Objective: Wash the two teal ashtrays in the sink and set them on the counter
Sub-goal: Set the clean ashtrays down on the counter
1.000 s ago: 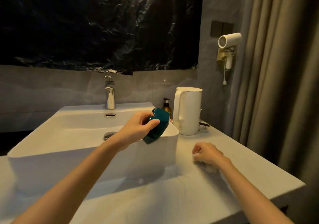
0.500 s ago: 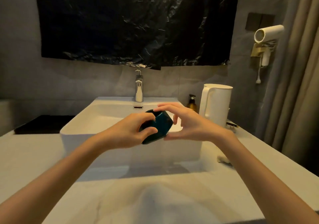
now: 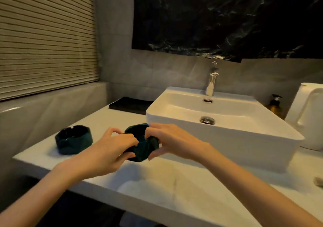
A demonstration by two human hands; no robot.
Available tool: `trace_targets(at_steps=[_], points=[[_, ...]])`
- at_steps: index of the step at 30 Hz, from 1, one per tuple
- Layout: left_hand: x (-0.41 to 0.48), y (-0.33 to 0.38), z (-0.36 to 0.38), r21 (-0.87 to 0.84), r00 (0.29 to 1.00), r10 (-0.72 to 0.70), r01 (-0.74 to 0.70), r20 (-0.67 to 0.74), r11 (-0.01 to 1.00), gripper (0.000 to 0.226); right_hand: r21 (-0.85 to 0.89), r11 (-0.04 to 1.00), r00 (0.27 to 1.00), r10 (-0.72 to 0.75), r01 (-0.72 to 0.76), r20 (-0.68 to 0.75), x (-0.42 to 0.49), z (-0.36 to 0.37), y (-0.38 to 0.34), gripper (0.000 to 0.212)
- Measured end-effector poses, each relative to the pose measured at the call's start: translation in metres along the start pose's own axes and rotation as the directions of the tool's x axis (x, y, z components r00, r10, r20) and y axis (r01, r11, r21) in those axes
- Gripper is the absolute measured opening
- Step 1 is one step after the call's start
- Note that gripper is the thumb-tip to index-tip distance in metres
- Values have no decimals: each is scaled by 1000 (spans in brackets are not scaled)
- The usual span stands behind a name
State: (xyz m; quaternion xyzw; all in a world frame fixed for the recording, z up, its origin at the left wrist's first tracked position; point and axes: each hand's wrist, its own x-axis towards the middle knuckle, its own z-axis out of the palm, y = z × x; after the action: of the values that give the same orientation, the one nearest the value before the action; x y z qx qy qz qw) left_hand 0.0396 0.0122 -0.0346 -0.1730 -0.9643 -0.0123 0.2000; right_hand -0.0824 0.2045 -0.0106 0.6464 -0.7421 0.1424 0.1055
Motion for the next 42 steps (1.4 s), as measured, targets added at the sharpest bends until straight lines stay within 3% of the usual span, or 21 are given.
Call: trace_targets(at_steps=[4,9,13,16,20,27,31,38,42], points=[[-33,-29,15,142,997,-64,70,-46,987,14,55,997,998,-58,57,24,33,38,-5,28],[-50,-53,32,160,988,-137,146,-64,976,28,51,998,997,-45,42,58,59,65,-4,26],[-52,-63,42,198,984,-167,177,-66,964,22,41,999,997,-27,24,68,67,78,-1,26],[-52,-68,49,165,981,-182,190,-63,968,18,37,999,997,-5,2,80,69,86,3,26],[-49,-72,57,154,978,-202,206,-43,966,34,56,998,998,4,-8,70,70,92,11,27],[-45,-73,65,40,975,-206,210,-80,977,29,140,990,998,-11,3,56,74,101,31,29],[-42,-72,72,83,964,-253,260,-80,962,30,216,976,997,-34,17,75,76,103,41,26],[-32,-53,71,-31,883,-468,467,-23,884,32,266,961,989,43,-79,140,78,106,42,21],[-21,-37,59,-251,756,-640,652,142,715,50,285,937,952,118,-201,283,81,97,38,20]])
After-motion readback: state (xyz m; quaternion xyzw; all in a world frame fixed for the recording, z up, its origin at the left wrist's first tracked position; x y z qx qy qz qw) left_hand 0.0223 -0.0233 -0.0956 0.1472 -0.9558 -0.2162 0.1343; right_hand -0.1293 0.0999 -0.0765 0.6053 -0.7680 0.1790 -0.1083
